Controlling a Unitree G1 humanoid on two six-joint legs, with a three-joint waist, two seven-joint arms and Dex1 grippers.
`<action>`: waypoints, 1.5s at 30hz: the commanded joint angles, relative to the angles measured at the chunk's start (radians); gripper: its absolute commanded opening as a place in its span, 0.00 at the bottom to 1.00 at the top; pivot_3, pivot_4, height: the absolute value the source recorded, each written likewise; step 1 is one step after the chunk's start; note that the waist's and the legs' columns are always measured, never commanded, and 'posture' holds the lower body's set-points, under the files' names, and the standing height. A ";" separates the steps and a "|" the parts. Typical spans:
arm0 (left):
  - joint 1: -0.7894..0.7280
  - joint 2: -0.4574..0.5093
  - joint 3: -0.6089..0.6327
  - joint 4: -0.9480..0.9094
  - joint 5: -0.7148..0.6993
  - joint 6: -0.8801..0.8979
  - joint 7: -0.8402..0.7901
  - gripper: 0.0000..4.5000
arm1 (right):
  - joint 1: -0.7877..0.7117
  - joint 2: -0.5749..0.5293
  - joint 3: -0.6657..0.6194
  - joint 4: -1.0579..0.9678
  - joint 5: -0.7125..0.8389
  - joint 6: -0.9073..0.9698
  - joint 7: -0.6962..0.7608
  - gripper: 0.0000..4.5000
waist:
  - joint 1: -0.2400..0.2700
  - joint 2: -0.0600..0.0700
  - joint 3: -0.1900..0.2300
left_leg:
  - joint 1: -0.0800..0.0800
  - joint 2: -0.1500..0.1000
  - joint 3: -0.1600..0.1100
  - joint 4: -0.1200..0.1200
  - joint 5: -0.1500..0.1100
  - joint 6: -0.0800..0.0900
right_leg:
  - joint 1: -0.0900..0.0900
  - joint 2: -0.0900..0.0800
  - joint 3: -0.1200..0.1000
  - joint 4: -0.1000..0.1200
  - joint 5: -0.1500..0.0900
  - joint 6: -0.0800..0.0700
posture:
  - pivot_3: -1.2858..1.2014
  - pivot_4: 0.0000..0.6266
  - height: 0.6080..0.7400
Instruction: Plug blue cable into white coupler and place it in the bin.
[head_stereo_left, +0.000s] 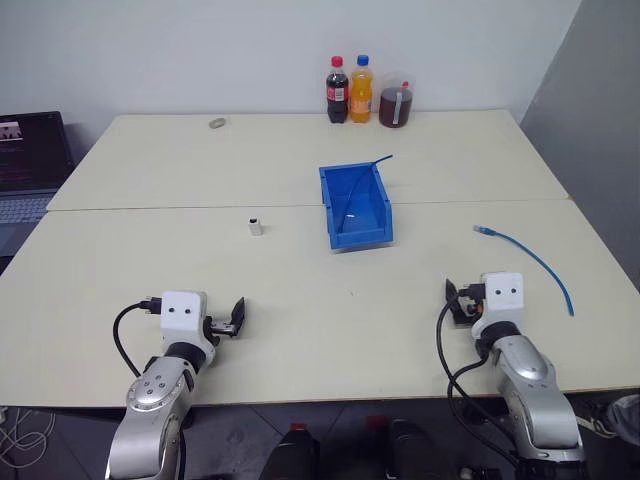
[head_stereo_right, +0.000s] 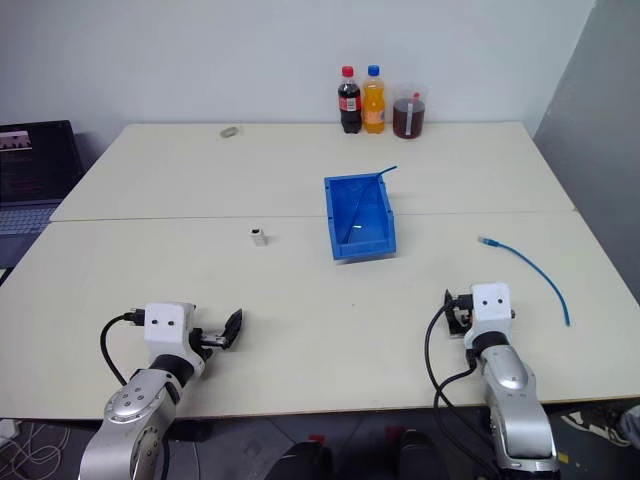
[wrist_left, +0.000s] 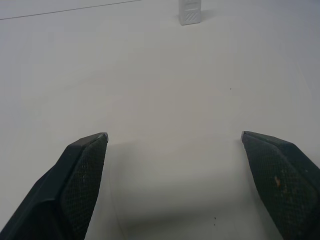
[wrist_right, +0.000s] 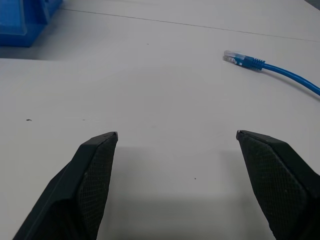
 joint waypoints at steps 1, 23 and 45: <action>-0.008 0.017 0.019 -0.047 0.008 -0.010 0.001 1.00 | 0.000 -0.003 -0.013 -0.043 -0.003 -0.001 -0.006 0.90 | 0.000 0.000 0.000 | 0.000 0.000 0.000 0.000 0.000 0.000 | 0.000 0.000 0.000 0.000 0.000 0.000 | 0.52 0.24 1.00; -0.045 0.036 0.077 -0.021 -0.032 -0.001 -0.010 1.00 | -0.004 -0.004 -0.023 -0.041 -0.005 0.006 -0.012 0.90 | 0.000 0.000 0.000 | 0.000 0.000 0.001 0.000 0.000 0.000 | 0.000 0.000 0.000 0.000 0.000 0.000 | 0.52 0.24 1.00; -0.879 0.030 -0.473 0.532 -0.014 -0.280 -0.768 1.00 | -0.294 -0.466 -0.227 0.441 0.132 -0.019 0.363 0.90 | -0.026 -0.003 0.000 | 0.003 -0.003 0.014 0.001 0.002 0.003 | 0.002 0.000 0.003 -0.002 0.007 -0.004 | 0.52 0.24 1.00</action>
